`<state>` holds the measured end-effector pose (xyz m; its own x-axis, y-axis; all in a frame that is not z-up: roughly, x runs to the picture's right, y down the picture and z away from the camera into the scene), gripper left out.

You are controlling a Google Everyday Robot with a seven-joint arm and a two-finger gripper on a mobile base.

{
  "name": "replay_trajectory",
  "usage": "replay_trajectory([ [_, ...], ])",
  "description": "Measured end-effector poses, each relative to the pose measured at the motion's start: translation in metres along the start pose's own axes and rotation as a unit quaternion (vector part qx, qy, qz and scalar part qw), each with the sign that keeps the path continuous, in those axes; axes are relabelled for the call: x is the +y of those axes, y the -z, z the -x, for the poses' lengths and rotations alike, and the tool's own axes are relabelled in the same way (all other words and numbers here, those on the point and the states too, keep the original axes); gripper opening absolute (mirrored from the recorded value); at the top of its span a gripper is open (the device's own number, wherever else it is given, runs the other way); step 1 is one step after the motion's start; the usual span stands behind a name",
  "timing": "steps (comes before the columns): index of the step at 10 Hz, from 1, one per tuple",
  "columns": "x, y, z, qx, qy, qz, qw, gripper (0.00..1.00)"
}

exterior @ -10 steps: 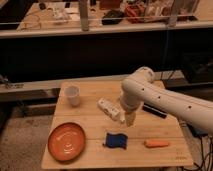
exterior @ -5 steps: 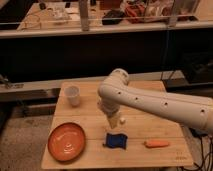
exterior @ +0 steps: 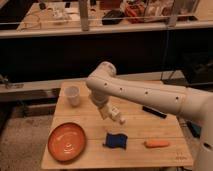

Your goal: Move the arm in a circular motion

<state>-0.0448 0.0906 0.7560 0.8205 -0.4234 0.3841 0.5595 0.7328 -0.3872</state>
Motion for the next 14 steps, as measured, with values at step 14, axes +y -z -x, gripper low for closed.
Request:
replay_trajectory([
  [14,0.023,0.006,-0.223,0.060,-0.228,-0.005,0.9718,0.80],
])
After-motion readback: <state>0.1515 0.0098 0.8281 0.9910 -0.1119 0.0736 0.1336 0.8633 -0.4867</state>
